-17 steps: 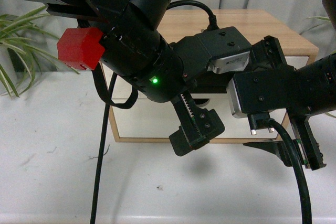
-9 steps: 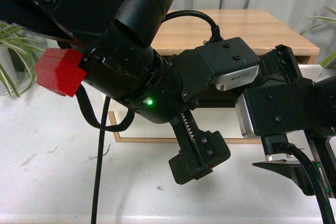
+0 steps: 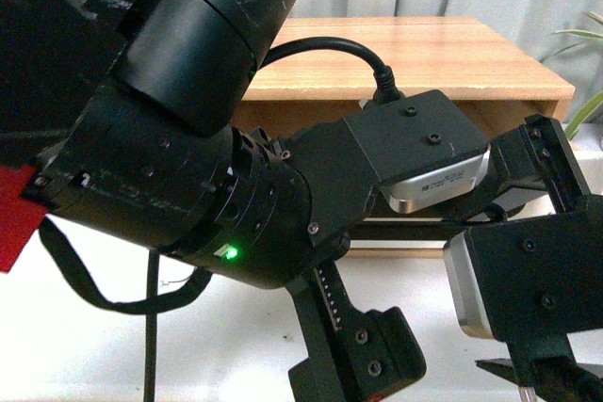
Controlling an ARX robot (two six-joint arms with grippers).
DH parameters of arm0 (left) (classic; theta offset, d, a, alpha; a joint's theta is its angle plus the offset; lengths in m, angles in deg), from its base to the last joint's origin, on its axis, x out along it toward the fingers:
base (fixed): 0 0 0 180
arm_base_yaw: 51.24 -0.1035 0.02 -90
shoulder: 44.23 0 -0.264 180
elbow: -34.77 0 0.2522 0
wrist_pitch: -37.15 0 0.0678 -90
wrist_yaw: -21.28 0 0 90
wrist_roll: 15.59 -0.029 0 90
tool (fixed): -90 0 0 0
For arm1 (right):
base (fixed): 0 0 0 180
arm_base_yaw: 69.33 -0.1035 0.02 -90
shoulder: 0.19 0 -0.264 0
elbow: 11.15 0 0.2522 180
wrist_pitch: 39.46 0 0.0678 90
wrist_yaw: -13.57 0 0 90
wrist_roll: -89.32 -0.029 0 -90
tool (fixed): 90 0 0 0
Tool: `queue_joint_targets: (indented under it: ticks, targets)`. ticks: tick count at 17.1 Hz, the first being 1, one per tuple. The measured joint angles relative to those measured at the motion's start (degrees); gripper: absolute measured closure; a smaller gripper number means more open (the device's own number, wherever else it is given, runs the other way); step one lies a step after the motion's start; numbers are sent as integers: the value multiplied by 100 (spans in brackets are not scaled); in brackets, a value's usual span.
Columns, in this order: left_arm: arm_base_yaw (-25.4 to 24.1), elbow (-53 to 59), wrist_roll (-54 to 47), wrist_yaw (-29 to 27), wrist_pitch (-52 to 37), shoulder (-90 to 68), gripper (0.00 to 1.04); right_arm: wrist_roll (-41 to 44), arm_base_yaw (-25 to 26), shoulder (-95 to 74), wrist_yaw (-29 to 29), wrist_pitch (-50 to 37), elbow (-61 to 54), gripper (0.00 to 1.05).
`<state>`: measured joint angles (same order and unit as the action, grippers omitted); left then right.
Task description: Pull drawer
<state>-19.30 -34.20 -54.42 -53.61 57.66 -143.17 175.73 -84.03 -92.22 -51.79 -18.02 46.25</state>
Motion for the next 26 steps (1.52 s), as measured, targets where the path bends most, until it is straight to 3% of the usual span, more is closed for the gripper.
queue_joint_targets:
  ticks: [12, 20, 26]
  targets:
    - [101, 546, 247, 149, -9, 564, 7, 0, -31, 492, 26, 234, -404, 6]
    - [11, 162, 614, 422, 328, 1209, 7, -37, 289, 1204, 72, 1261, -94, 6]
    - [-422, -101, 1047, 697, 391, 1738, 7, -221, 579, 1502, 439, 1591, 354, 6]
